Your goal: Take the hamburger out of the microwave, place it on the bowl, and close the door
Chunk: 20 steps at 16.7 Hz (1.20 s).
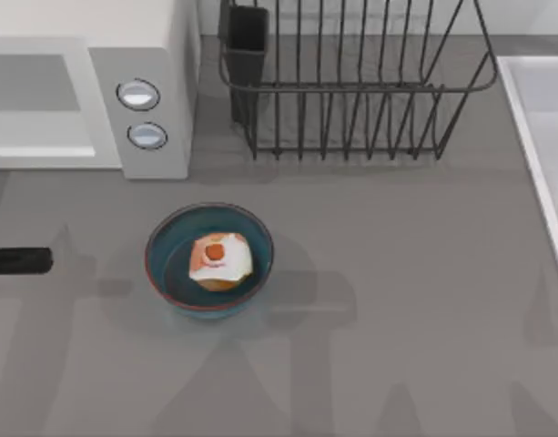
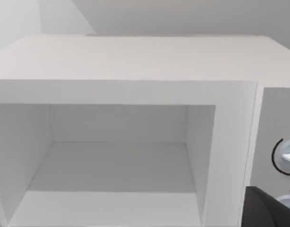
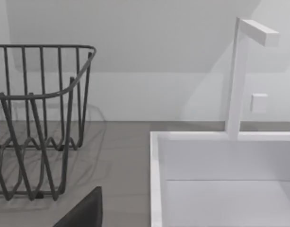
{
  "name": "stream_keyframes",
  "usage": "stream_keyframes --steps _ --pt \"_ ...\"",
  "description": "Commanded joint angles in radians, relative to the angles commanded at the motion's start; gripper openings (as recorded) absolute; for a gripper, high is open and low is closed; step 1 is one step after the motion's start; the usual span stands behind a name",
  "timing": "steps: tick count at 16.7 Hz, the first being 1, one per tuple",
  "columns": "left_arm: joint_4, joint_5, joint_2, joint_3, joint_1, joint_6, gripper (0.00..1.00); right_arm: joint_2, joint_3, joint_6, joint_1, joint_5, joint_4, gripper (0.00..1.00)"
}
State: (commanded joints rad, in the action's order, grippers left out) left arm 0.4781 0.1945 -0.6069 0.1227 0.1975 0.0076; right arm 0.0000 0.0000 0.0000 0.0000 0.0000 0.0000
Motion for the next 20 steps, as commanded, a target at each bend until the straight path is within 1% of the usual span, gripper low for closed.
stream_keyframes --steps 2,5,8,10,12,14,16,20 --pt "0.036 0.031 -0.035 0.003 0.031 0.0 0.0 0.0 0.0 0.0 0.0 0.0 0.0 1.0" --pt "0.039 0.034 -0.038 0.003 0.034 0.0 0.0 0.0 0.0 0.0 0.0 0.0 0.0 1.0" --pt "0.025 0.023 -0.045 0.01 0.02 0.009 0.0 0.0 0.0 0.0 0.0 0.0 0.0 1.0" --pt "-0.025 -0.013 -0.09 0.061 -0.029 0.047 0.0 0.0 0.0 0.0 0.0 0.0 0.0 1.0" --pt "-0.109 -0.072 -0.165 0.146 -0.111 0.109 0.0 0.0 0.0 0.0 0.0 0.0 0.0 1.0" --pt "-0.22 -0.15 -0.263 0.258 -0.22 0.192 0.0 0.0 0.0 0.0 0.0 0.0 0.0 1.0" --pt "-0.351 -0.243 -0.379 0.389 -0.351 0.289 0.0 0.0 0.0 0.0 0.0 0.0 0.0 1.0" --pt "-0.645 -0.449 -0.636 0.682 -0.646 0.501 0.0 0.0 0.0 0.0 0.0 0.0 0.0 1.0"
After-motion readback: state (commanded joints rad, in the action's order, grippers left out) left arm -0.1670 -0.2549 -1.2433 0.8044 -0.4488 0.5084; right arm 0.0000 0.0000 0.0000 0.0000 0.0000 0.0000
